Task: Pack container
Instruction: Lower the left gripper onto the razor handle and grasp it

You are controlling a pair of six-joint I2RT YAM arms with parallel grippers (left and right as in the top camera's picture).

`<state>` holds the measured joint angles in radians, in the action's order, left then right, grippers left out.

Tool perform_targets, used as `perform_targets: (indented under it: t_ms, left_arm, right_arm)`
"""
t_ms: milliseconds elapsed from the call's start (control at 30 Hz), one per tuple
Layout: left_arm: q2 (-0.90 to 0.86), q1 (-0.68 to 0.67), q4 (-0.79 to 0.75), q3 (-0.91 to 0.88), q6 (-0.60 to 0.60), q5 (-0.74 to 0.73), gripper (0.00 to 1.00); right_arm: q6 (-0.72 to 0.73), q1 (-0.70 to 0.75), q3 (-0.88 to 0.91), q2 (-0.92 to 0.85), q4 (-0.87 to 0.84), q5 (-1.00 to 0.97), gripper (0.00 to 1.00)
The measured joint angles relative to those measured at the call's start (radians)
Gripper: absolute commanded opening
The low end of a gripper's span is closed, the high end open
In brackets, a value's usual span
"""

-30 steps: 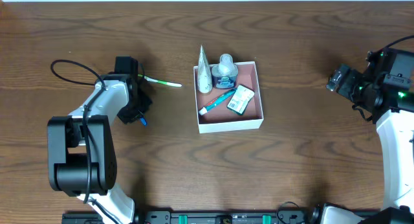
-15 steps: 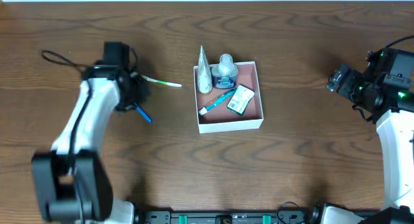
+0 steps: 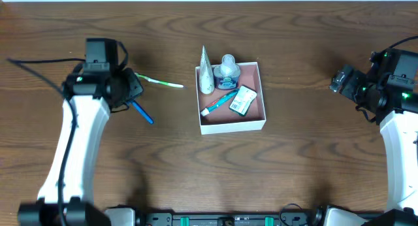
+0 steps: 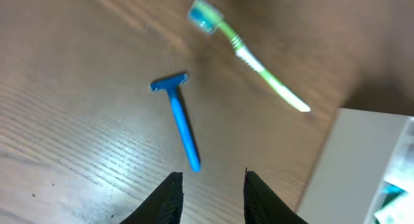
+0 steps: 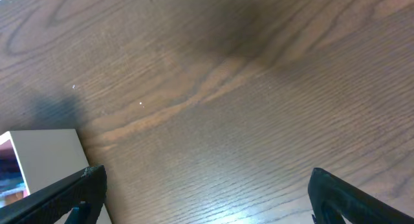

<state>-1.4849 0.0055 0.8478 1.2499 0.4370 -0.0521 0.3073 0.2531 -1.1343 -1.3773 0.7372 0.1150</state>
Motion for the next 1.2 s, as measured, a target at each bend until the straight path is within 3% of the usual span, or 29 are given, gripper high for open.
perform_targets:
  t_ms: [567,1200]
  left_arm:
    - [-0.387,0.0,-0.011,0.0,0.121,0.003,0.32]
    - [-0.444,0.0,-0.043,-0.015,0.136,0.003,0.32]
  right_arm:
    - [0.0,0.0,0.0,0.0,0.0,0.0,0.99]
    - [0.0,0.0,0.0,0.0,0.0,0.0,0.99]
